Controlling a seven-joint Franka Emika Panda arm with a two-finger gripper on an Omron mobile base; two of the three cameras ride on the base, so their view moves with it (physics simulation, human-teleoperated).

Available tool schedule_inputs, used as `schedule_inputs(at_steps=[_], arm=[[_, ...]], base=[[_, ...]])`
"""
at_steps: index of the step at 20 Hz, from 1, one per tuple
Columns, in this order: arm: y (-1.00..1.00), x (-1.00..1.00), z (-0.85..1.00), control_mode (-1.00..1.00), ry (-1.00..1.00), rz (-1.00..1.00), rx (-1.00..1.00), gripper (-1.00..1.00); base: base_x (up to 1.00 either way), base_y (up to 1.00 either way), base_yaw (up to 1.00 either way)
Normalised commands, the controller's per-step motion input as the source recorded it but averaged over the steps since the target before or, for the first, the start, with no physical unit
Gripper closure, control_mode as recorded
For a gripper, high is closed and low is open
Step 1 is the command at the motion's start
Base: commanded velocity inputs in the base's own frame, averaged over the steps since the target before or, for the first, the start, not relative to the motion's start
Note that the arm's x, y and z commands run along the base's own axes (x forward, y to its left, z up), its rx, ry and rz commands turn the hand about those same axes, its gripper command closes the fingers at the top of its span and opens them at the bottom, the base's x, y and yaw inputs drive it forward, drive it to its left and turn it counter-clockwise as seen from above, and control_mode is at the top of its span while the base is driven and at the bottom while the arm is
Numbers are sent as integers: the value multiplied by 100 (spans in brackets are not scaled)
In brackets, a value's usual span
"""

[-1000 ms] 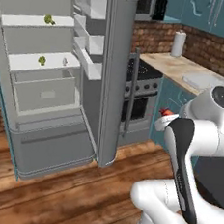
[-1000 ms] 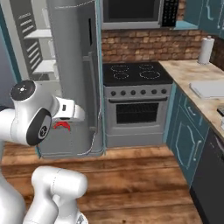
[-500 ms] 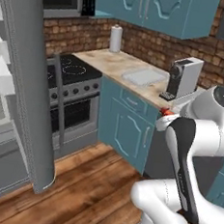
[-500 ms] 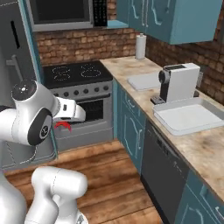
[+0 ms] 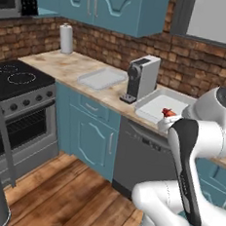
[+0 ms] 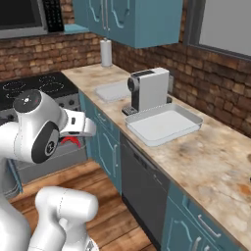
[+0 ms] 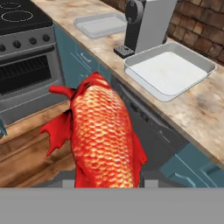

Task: Place one broccoli and one fish in each tupperware on the nearby counter, to pack two identical lunches.

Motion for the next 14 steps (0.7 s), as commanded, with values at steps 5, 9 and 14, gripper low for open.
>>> schedule_inputs(at_steps=[5,9,14], arm=[[0,0,0,100,0,0,0,100],[0,0,0,100,0,0,0,100],[0,0,0,100,0,0,0,100]], base=[[79,-1,-37],[82,0,-38],[67,0,-35]])
